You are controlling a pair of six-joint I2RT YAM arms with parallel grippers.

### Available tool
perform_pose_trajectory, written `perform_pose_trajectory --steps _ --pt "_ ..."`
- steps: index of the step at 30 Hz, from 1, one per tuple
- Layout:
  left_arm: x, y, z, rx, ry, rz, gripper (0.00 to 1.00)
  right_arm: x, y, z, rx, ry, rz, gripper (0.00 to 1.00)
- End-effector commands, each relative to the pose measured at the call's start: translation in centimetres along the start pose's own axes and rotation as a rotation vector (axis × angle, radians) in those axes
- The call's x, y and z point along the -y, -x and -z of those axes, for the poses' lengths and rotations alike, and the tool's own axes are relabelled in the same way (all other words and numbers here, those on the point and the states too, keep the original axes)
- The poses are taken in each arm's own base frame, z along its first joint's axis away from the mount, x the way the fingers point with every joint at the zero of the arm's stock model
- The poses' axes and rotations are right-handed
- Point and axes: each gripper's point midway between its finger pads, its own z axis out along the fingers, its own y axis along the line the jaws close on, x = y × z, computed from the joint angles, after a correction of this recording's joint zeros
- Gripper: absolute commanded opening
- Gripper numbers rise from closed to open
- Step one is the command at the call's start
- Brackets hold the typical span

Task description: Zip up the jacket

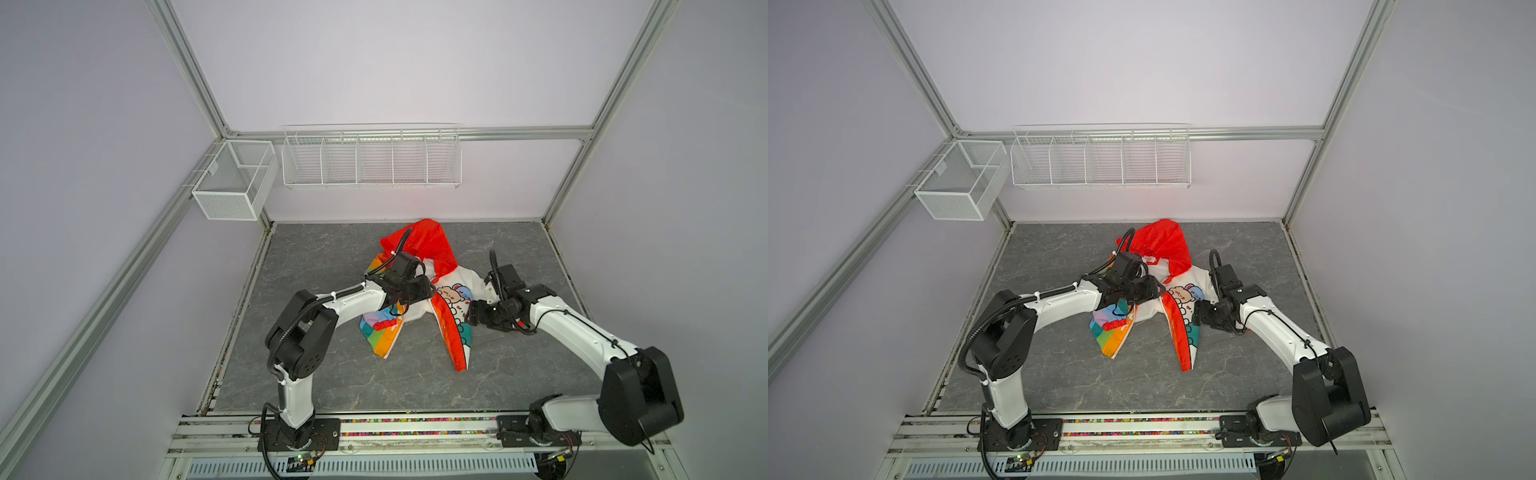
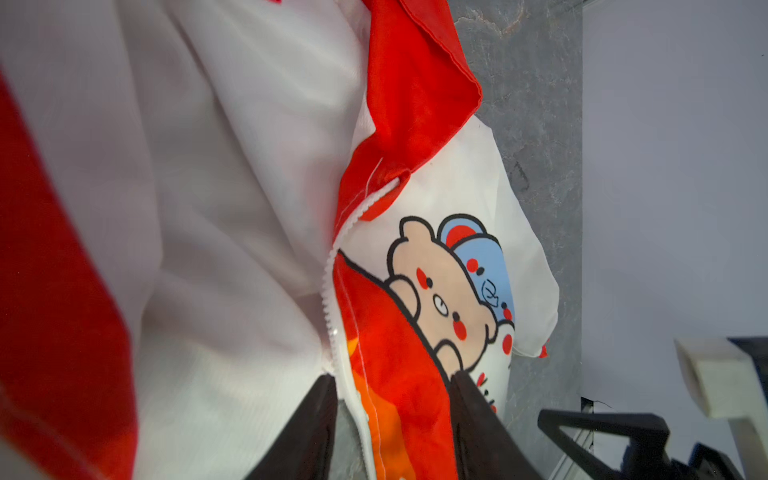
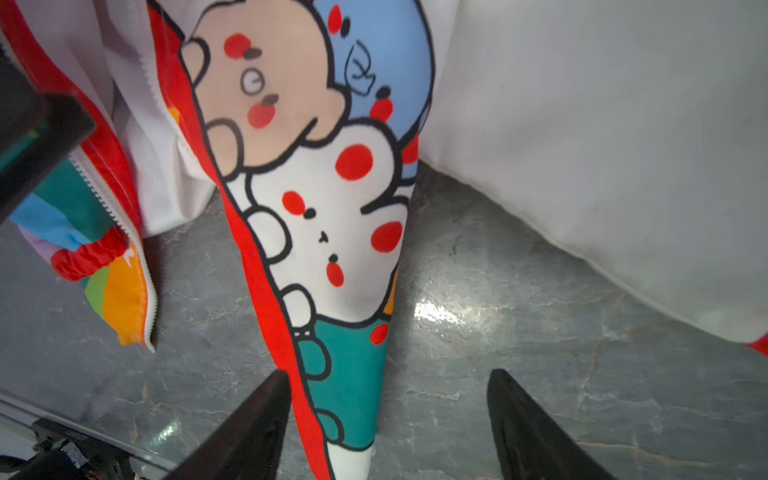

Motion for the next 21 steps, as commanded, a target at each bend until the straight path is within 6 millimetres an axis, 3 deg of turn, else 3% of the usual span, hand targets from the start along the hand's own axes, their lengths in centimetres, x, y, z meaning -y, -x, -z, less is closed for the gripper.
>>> perform_pose_trajectory --steps 1,6,12,18,21 --pt "0.1 1.0 -1.1 -0.023 0.039 -0.081 0.46 -0.5 -1.9 -0.2 -0.023 0.022 -0.005 0.79" --pt "-1.0 1.8 -3.2 -0.044 0.115 -0.105 0.45 -0.8 -3.2 -1.4 -0.055 0.024 0.001 0.8" --pt "-2.0 2.3 -4.5 -0.055 0.157 -0.116 0.44 -1.8 -4.2 -3.1 -0.095 0.035 0.022 0.77" --pt "-3.2 3.4 -5.0 -0.056 0.187 -0.113 0.32 -2.5 -4.4 -3.9 -0.112 0.06 0.014 0.59" --pt "-3.5 3.9 -4.8 -0.054 0.198 -0.114 0.32 -3.3 -4.2 -3.6 -0.108 0.097 0.013 0.45"
